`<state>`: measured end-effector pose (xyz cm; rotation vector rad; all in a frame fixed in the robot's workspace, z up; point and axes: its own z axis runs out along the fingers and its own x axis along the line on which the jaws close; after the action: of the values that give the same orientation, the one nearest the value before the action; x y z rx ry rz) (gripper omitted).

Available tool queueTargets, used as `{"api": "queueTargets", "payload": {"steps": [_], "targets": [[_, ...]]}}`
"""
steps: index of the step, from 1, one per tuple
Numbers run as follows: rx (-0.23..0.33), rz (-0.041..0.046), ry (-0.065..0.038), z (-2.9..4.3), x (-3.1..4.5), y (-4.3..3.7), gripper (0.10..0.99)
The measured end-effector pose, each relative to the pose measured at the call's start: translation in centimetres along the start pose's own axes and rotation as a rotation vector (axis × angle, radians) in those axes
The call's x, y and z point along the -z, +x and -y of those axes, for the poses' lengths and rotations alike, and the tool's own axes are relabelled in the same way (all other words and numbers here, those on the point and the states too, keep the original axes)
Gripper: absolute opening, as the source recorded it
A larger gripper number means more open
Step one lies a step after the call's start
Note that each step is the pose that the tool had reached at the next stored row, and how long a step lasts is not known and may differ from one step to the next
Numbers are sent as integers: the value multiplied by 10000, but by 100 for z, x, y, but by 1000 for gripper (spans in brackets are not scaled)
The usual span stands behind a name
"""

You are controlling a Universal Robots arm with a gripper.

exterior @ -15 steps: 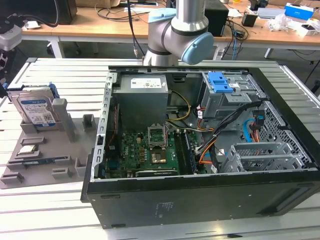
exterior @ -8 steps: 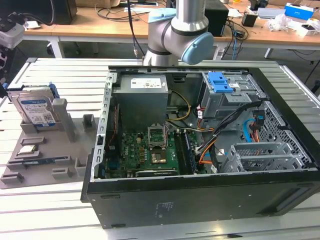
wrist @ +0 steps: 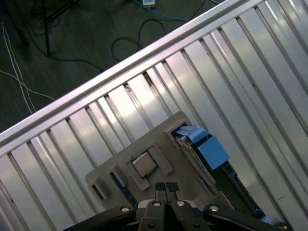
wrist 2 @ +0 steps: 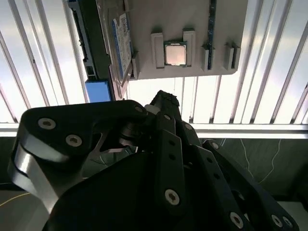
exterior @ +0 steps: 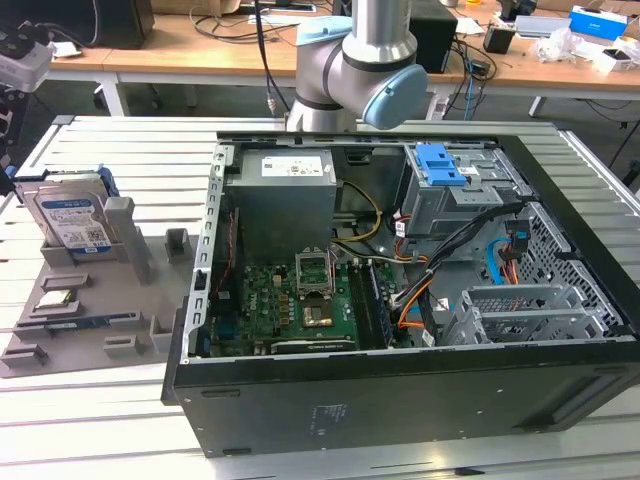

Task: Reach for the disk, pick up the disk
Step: 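Pick up the disk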

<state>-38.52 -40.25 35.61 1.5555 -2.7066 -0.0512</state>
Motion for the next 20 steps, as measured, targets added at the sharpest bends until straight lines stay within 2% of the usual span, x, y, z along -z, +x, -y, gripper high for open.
{"api": "queueTargets", "payload": {"steps": [20], "targets": [[1736,-66,1,0,0,0,106]]}}
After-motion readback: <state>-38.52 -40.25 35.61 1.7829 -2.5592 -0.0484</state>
